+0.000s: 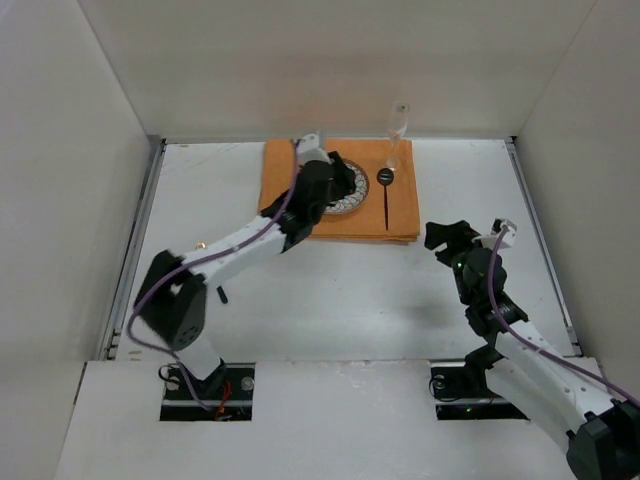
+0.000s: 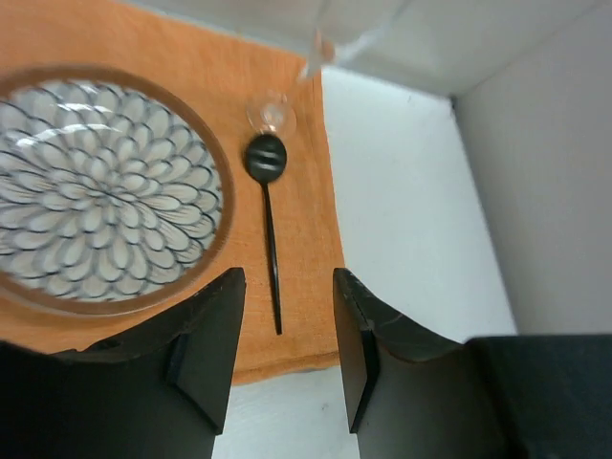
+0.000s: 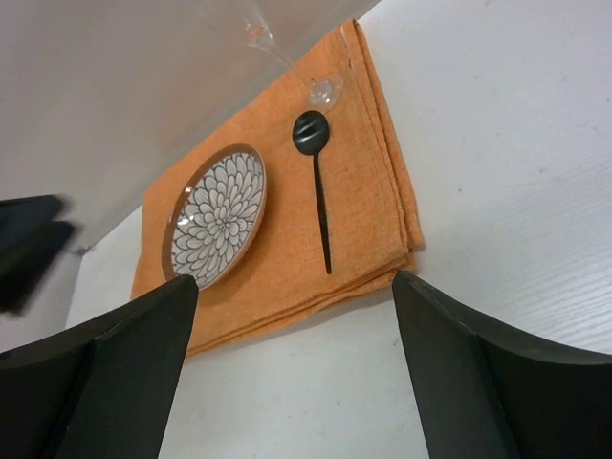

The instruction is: Set the dinner table for one person

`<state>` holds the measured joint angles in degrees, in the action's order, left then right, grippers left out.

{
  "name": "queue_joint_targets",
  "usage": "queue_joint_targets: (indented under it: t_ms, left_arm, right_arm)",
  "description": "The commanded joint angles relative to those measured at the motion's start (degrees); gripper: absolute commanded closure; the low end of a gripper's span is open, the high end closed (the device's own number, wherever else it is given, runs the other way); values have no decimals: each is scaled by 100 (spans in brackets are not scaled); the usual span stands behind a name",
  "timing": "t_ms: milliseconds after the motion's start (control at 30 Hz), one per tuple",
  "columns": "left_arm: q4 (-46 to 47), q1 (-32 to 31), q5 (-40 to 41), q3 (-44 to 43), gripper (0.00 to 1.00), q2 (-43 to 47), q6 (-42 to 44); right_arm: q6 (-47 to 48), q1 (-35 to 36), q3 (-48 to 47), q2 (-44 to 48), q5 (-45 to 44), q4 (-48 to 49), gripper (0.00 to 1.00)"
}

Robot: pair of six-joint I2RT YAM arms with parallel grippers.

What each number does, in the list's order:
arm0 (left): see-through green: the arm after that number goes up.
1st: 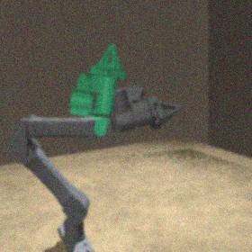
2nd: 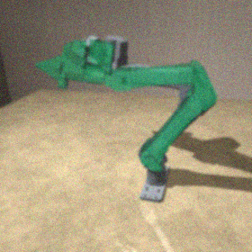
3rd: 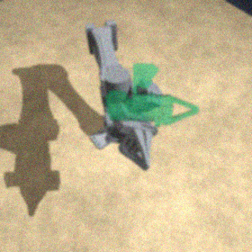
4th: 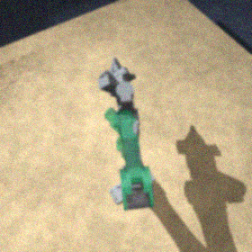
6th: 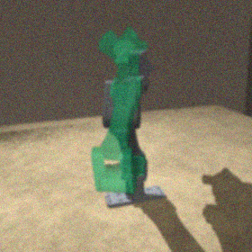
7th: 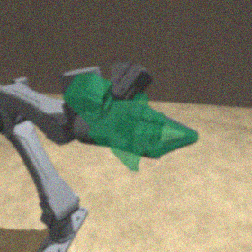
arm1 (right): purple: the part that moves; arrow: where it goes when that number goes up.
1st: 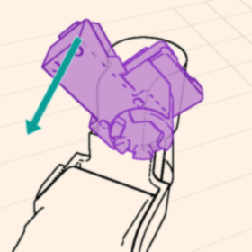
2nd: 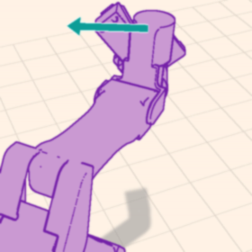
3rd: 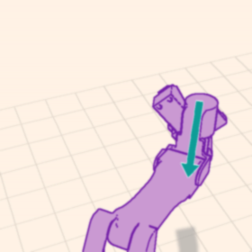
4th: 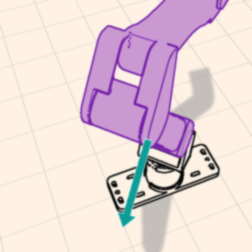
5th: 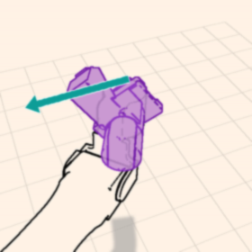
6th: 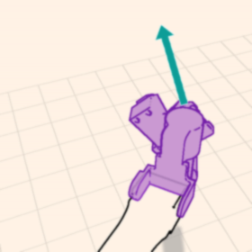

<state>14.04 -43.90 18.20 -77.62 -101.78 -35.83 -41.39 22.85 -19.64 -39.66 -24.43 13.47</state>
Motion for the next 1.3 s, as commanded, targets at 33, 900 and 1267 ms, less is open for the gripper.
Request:
queue_joint_targets:
  t_ms: [33,900,1267]
  left_arm:
    - [-172,675,385,1772,60,1858,121]
    - [-2196,3700,158,5495,63,4017,-512]
    - [-2081,3762,123,5574,79,3735,-583]
  right_arm:
    - [8,109,-101,-278,385,340,42]
    - [157,417,-260,-806,658,533,74]
    - [184,461,-199,-737,430,577,47]
